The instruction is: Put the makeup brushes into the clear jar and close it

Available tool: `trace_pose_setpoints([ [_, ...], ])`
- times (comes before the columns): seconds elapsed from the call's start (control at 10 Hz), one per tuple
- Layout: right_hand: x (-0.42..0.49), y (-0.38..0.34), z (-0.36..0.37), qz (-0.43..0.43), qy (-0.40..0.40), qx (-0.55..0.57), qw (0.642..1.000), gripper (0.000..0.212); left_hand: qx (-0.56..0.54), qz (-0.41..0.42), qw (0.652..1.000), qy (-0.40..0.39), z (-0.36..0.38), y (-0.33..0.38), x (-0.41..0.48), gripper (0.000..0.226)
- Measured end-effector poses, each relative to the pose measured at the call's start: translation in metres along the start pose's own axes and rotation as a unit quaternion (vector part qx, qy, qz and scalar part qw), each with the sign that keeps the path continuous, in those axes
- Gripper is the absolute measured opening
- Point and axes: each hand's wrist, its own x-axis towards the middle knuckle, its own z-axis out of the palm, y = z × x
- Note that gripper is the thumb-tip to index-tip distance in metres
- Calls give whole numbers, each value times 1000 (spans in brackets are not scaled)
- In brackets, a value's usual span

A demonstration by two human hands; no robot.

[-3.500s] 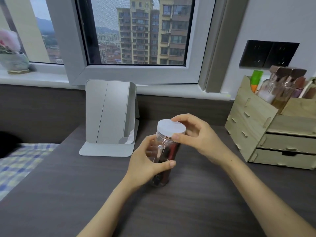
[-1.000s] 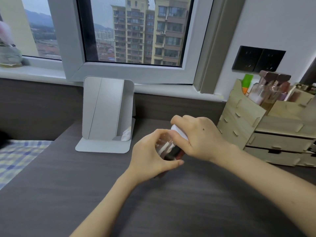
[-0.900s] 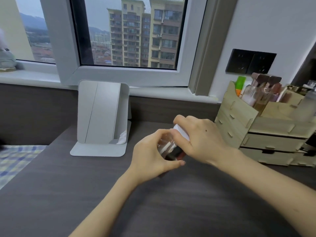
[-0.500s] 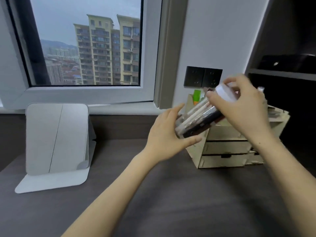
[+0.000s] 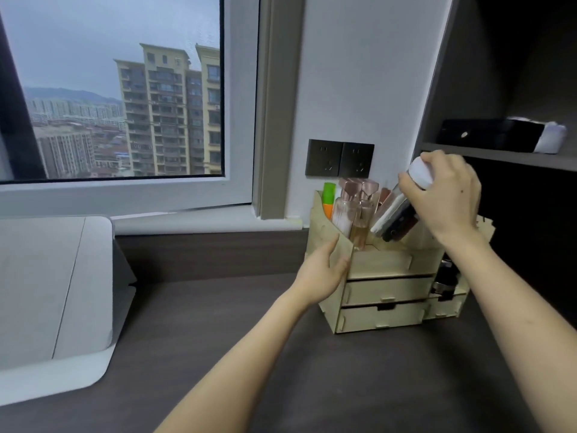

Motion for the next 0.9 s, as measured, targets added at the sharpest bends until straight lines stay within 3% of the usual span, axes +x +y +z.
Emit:
trace_pose_setpoints([
  [0.3, 8, 17, 24, 0, -118, 12, 993, 45, -49, -8, 998, 35, 25, -8, 20, 49],
  [0.5, 12, 15, 39, -1, -256, -4, 967, 43, -33, -9, 999, 41, 25, -11, 22, 49],
  [0.8, 0, 17, 40, -20, -216, -37, 975, 44, -40, 9, 999, 29, 24, -8, 18, 50],
  [0.9, -7, 11, 36, -57, -145, -101, 983, 48, -61, -13, 998, 18, 20, -5, 17, 52],
])
